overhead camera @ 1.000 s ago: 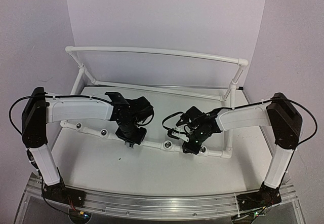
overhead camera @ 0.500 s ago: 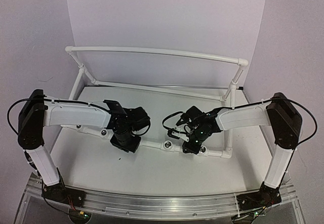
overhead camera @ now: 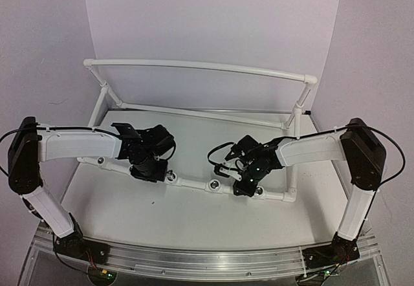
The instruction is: Install the water faucets
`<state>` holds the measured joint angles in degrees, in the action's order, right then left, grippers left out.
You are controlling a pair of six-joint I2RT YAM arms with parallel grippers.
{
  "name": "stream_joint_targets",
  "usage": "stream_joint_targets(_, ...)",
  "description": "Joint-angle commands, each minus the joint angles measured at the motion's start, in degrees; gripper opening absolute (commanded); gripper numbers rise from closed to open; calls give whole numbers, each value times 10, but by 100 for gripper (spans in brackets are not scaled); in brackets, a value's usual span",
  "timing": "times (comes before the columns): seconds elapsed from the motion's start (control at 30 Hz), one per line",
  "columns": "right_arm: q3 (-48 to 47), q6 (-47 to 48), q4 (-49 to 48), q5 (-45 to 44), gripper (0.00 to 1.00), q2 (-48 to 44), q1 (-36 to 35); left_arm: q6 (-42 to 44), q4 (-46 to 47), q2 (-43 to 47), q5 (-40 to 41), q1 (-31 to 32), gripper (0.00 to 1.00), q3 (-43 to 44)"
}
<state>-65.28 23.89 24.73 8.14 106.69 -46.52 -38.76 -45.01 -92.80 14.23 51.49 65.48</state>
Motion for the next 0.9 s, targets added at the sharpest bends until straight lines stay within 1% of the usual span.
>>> stream_joint_targets(0.0, 4, -53, 30, -16, 8, 29, 11, 2, 48, 13, 29, -23, 2, -5)
stream_joint_targets(0.27, 5, -54, 29, -16, 9, 29, 11, 32, 88, -6, 21, -37, 2, 17)
stream_joint_targets(0.6, 6, -53, 29, -17, 8, 28, 11, 98, 133, -45, -43, -37, 1, 70)
stream_joint_targets(0.77, 5, -53, 30, -17, 8, 29, 11, 143, 140, -66, -89, -30, 1, 101)
stream_joint_targets(0.87, 5, -52, 29, -17, 8, 29, 11, 169, 111, -88, -94, -15, 1, 132)
